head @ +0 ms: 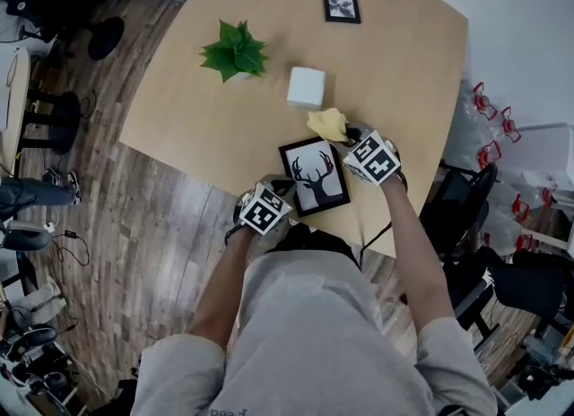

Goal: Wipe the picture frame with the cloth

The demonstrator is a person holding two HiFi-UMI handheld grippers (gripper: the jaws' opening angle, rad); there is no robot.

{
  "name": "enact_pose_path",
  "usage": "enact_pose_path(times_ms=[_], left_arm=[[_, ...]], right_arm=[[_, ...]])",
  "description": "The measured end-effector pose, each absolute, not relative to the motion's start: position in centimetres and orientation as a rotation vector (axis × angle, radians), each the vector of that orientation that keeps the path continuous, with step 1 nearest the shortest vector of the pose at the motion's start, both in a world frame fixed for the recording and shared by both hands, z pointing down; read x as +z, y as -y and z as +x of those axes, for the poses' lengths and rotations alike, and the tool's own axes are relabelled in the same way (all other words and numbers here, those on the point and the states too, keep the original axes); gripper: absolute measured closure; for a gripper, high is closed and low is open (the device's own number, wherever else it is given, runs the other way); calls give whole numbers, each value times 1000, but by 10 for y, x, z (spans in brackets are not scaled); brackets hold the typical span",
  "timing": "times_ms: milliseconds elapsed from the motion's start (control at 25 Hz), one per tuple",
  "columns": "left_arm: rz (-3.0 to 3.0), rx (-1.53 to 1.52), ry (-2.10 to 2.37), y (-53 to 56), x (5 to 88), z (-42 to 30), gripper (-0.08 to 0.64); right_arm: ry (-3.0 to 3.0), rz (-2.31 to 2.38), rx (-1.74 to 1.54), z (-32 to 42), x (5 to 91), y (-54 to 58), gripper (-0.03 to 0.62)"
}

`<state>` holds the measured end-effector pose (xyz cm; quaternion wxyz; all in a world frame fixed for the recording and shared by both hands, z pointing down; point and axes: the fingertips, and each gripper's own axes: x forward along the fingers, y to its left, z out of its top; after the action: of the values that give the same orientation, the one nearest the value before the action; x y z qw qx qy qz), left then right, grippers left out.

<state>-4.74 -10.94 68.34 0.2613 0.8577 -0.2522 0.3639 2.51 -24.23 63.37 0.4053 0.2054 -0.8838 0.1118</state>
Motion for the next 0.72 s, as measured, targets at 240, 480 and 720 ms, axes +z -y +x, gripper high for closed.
enact_pose_path(times_ms=[240,480,720], left_arm=[[2341,1066,634,106,684,-46,508],[2321,1063,614,108,684,-46,508],[2321,1084,619,107,683,-46,508]], right_arm=[[2214,490,334,19,646,240,543],[2197,583,495,12,668,234,543],[2166,669,596,12,672,236,543]])
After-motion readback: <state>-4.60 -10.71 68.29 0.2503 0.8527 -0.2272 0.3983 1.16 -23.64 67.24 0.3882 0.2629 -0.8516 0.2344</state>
